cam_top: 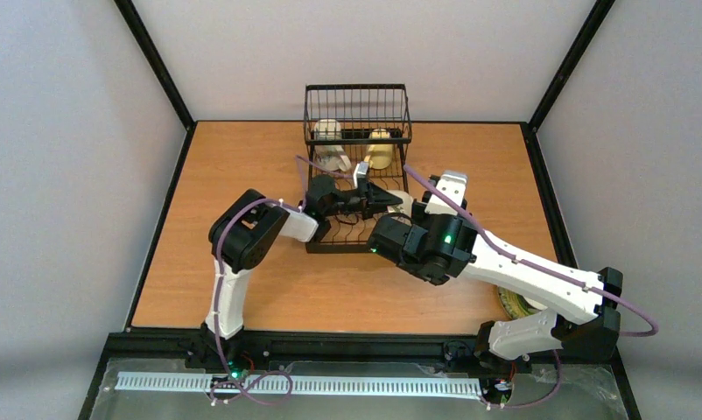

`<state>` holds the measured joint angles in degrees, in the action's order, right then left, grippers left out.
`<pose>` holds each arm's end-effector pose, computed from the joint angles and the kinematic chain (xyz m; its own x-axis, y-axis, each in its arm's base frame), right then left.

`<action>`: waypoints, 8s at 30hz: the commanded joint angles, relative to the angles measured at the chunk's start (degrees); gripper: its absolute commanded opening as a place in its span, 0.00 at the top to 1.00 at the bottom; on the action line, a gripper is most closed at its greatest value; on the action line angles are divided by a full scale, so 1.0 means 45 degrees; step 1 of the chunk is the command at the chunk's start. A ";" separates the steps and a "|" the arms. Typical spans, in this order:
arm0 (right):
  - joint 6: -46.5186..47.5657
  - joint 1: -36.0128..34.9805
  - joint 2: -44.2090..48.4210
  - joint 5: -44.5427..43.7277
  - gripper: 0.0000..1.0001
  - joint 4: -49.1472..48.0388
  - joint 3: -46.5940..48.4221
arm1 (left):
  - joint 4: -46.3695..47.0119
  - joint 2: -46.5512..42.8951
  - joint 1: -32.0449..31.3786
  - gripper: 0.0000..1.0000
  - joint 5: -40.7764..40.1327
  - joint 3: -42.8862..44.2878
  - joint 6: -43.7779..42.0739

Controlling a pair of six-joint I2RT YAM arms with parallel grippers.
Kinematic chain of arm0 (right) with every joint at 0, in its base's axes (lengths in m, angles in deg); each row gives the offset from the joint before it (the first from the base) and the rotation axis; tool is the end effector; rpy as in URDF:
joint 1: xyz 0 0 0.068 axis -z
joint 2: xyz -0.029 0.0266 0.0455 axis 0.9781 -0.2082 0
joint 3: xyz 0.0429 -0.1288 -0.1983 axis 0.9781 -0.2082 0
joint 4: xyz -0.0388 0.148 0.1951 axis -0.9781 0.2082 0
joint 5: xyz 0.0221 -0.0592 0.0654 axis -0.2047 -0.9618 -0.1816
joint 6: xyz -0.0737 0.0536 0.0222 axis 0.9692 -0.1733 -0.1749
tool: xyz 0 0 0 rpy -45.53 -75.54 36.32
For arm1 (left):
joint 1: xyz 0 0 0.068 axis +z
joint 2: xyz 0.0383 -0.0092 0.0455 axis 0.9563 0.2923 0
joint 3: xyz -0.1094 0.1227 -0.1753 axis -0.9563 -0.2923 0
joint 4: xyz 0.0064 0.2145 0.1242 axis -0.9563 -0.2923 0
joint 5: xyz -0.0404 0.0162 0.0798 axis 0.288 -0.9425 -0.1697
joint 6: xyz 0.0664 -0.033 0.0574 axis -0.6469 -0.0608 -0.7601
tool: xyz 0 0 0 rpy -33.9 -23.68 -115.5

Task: Load the mixed dishes into the dish rack
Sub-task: Place the bowl on the dish rack, then grab the bowl at the corner of the board.

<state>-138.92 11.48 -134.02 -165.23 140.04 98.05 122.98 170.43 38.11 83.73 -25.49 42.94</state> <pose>0.1588 0.1535 0.3350 -0.1070 -0.0601 -0.9924 0.3721 0.9232 -0.0960 0.3215 -0.2960 0.1531 -0.9829 -0.1833 0.0203 -0.0032 -0.0932 -0.9956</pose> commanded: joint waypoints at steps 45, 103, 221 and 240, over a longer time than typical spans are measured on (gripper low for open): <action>-0.0352 0.0107 -0.0770 -0.0550 0.30 -0.0040 -0.0088 | 0.2822 0.2243 0.0433 1.00 0.1538 0.1223 -0.0158; -0.0405 0.0136 -0.1991 -0.0538 0.29 -0.0035 0.0604 | -0.4992 -0.0202 0.0821 0.88 0.1212 -0.0756 -0.5749; 0.4546 1.6384 0.2131 1.2235 0.15 -0.3816 -0.5900 | -1.7819 -1.4351 0.1231 0.00 -0.0714 -0.3520 -1.1450; 0.4793 1.8002 -0.0004 1.3516 0.20 -0.5912 -0.7015 | -1.8360 -1.4103 0.1231 0.00 -0.0735 -0.3198 -1.1725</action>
<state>-117.17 91.04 -133.08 -105.42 115.89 67.73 41.74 106.57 44.06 80.04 -41.84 -8.84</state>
